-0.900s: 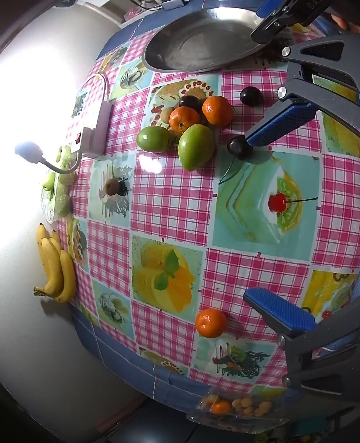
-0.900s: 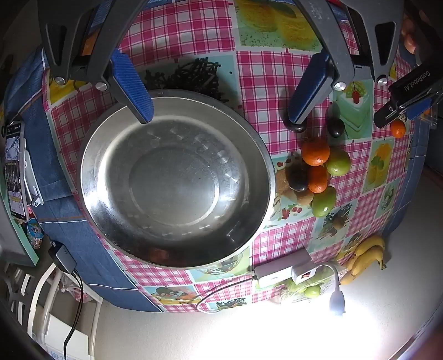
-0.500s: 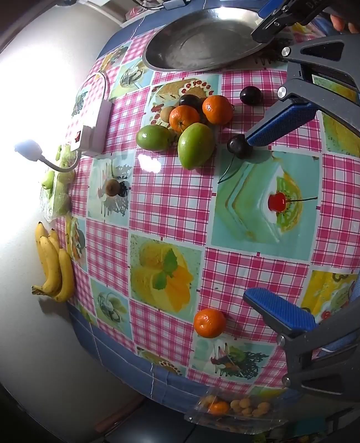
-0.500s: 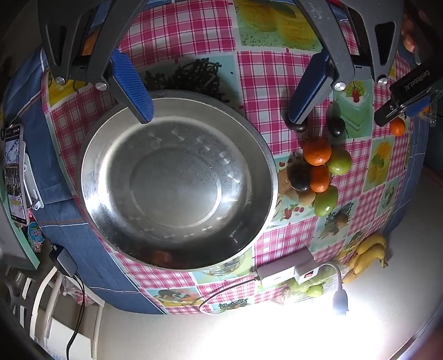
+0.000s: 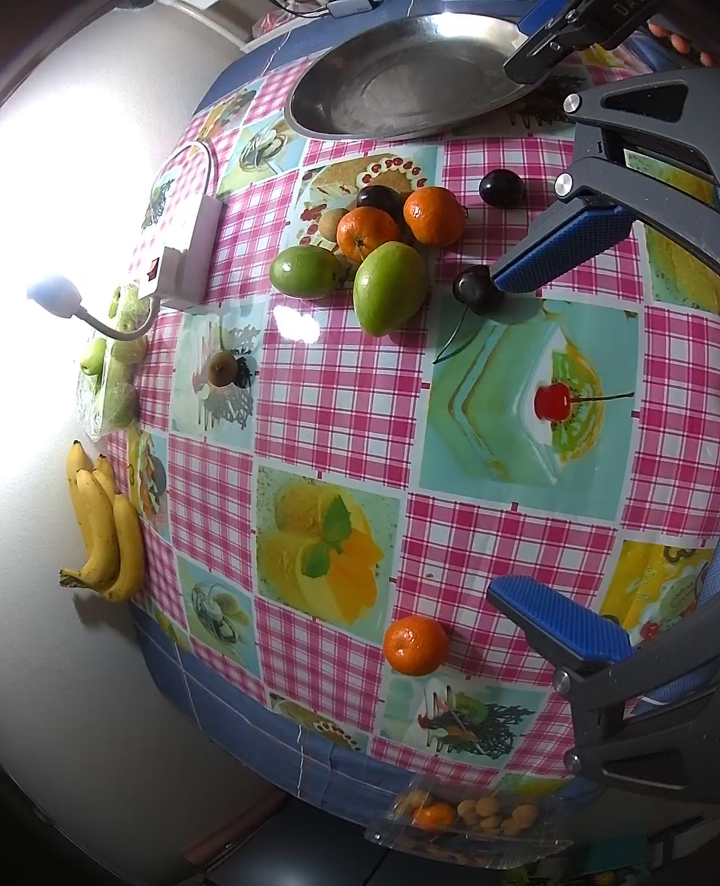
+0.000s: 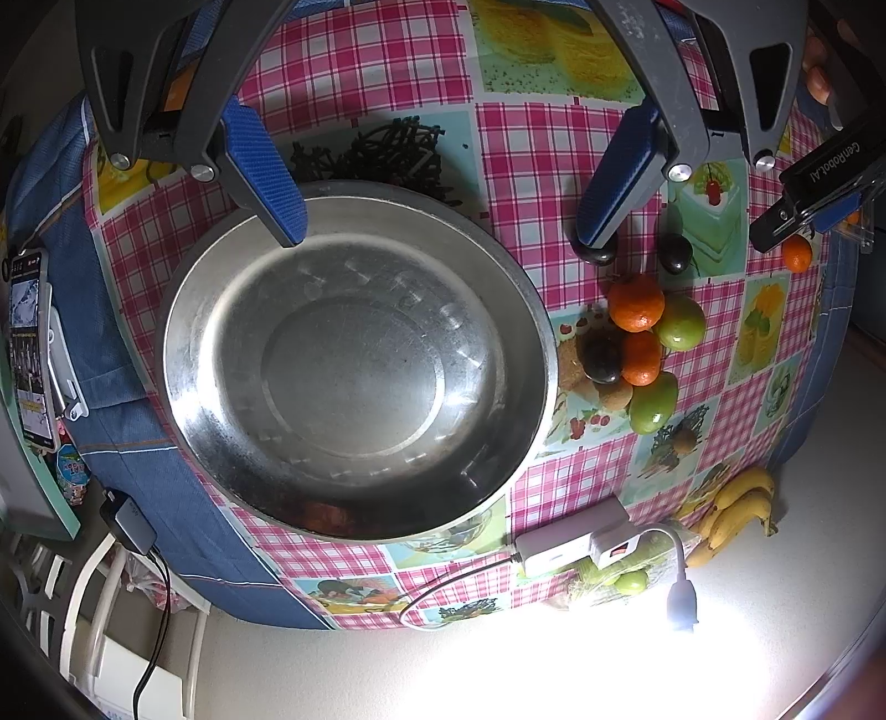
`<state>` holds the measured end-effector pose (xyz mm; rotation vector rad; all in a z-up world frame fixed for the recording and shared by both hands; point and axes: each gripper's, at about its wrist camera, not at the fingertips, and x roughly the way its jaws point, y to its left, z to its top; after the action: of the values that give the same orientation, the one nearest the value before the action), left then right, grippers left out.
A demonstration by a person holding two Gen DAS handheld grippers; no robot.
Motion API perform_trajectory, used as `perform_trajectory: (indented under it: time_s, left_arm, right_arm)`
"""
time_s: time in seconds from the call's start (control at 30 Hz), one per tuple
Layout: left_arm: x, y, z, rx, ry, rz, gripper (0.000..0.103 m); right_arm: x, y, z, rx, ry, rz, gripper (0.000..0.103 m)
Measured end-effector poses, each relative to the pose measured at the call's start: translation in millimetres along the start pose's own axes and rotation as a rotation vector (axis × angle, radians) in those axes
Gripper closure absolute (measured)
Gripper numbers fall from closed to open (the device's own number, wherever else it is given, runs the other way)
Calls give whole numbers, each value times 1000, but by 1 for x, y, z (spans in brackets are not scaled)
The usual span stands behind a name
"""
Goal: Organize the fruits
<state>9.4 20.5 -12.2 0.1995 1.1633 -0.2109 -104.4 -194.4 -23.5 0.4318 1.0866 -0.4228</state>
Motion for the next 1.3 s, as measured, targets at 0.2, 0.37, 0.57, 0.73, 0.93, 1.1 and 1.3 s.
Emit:
perform_trajectory:
  time_s: [0.2, 0.37, 0.57, 0.73, 0.93, 1.1, 1.3]
  left_arm:
    - [1, 2, -1, -3, 2, 0, 0]
    - [1, 3, 0, -13, 4, -8, 0]
    - [-4, 10, 6, -20, -27, -39, 0]
    - [-12, 25, 21, 0, -70, -40, 0]
    - [-14, 58, 41, -13, -93, -28, 0]
    - [-13, 82, 53, 40, -77, -9, 0]
    - [6, 108, 58, 17, -2, -6, 0]
  right_arm:
    - [-2, 1, -1, 1, -2, -3, 5]
    - [-2, 3, -2, -4, -4, 4, 5]
    - [-5, 13, 1, -50, -31, 55, 5]
    - [-6, 29, 7, -73, -40, 120, 5]
    - [-3, 53, 10, -138, -26, 172, 5]
    - [3, 68, 10, -169, 4, 207, 5]
    - [11, 78, 9, -191, 47, 214, 6]
